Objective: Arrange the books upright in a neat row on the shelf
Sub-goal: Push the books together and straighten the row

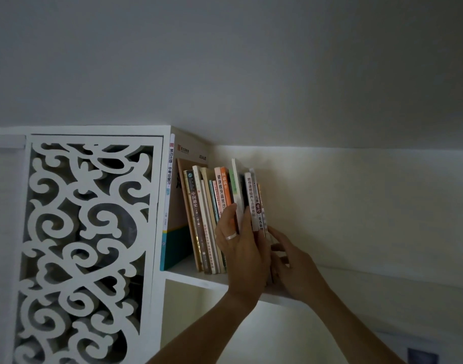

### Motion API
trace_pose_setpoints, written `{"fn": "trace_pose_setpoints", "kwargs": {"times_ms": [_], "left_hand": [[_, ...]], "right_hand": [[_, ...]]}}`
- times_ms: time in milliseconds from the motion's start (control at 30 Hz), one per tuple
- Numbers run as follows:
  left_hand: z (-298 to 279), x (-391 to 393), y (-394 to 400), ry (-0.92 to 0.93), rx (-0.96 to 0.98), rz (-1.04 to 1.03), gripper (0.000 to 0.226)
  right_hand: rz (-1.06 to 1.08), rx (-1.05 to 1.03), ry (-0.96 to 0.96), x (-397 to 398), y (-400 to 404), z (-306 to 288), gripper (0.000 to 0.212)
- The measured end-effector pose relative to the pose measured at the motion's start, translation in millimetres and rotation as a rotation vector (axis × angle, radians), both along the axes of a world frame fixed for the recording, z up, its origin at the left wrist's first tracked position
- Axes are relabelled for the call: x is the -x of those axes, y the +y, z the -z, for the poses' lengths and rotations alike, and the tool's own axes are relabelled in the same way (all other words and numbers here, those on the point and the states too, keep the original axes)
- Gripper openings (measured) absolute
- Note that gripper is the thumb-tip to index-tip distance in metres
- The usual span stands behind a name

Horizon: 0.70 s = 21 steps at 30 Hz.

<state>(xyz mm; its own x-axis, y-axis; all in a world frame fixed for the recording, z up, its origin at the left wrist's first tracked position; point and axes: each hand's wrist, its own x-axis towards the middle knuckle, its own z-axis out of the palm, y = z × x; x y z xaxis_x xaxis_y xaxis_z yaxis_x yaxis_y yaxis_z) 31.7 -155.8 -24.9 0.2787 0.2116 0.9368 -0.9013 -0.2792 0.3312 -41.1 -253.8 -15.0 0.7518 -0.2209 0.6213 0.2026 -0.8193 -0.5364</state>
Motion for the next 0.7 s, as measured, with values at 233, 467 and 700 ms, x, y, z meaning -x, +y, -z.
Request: {"fn": "trace_pose_setpoints", "kwargs": {"times_ms": [233, 467, 700], "left_hand": [[-13.8, 28.6, 3.4, 0.104, 0.056, -0.007, 0.04], [-27.3, 36.6, 20.2, 0.168, -0.036, -0.024, 0.032], [-23.3, 56.3, 26.5, 0.308, -0.172, 0.071, 0.044]], "right_hand": [[0.018, 0.054, -0.005, -2.9, -4.9, 4.3, 0.057], [0.034, 0.048, 0.004, -2.8, 1.4, 2.5, 0.063], [-0.001, 0.038, 0.036, -2.7, -3.3, 3.0, 0.06]]}}
